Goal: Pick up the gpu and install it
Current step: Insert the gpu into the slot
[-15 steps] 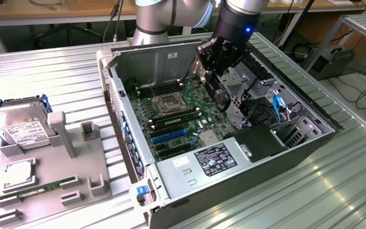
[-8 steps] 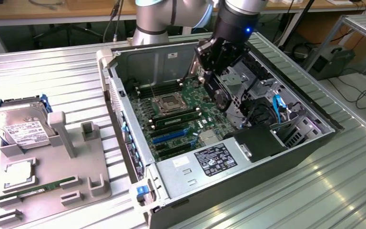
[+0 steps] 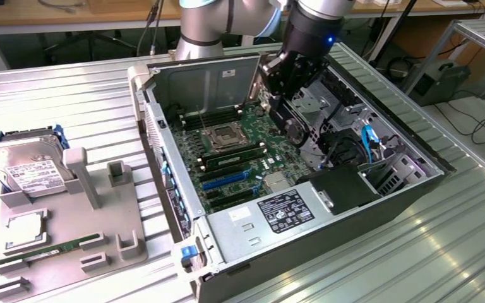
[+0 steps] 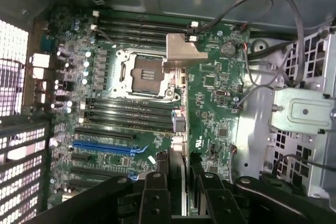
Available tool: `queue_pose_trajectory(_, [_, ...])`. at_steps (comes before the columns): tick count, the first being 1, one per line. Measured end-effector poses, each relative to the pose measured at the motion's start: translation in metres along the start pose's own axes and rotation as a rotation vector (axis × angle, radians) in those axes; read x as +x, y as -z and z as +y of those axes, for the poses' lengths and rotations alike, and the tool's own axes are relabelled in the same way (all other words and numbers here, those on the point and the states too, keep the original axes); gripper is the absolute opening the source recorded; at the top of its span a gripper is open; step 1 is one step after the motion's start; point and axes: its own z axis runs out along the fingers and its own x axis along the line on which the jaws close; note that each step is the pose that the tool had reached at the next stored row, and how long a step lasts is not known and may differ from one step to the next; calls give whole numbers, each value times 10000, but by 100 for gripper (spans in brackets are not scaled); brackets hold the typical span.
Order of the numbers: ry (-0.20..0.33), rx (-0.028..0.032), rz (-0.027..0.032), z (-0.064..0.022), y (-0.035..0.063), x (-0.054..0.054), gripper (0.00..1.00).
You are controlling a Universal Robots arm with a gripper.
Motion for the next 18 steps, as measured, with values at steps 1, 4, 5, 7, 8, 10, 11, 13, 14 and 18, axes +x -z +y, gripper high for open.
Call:
queue_pose_trajectory(1, [143, 5, 8, 0, 0, 0, 27])
queue_pose_trajectory(4, [781, 24, 42, 0, -1, 0, 27])
queue_pose_trajectory(5, [960, 29, 51, 0, -2, 0, 27])
queue_pose_trajectory(7, [1377, 42, 74, 0, -2, 0, 27])
queue_pose_trajectory(8, [1543, 47, 83, 0, -2, 0, 27])
queue_pose_trajectory(10, [1795, 54, 96, 0, -2, 0, 27])
queue_pose_trajectory(11, [1909, 59, 102, 0, -2, 0, 27])
queue_pose_trajectory(13, [2332, 63, 122, 0, -2, 0, 27])
queue_pose_trajectory(14, [2459, 56, 125, 0, -3, 0, 27])
queue_pose_trajectory(18, [2830, 33, 135, 0, -4, 0, 27])
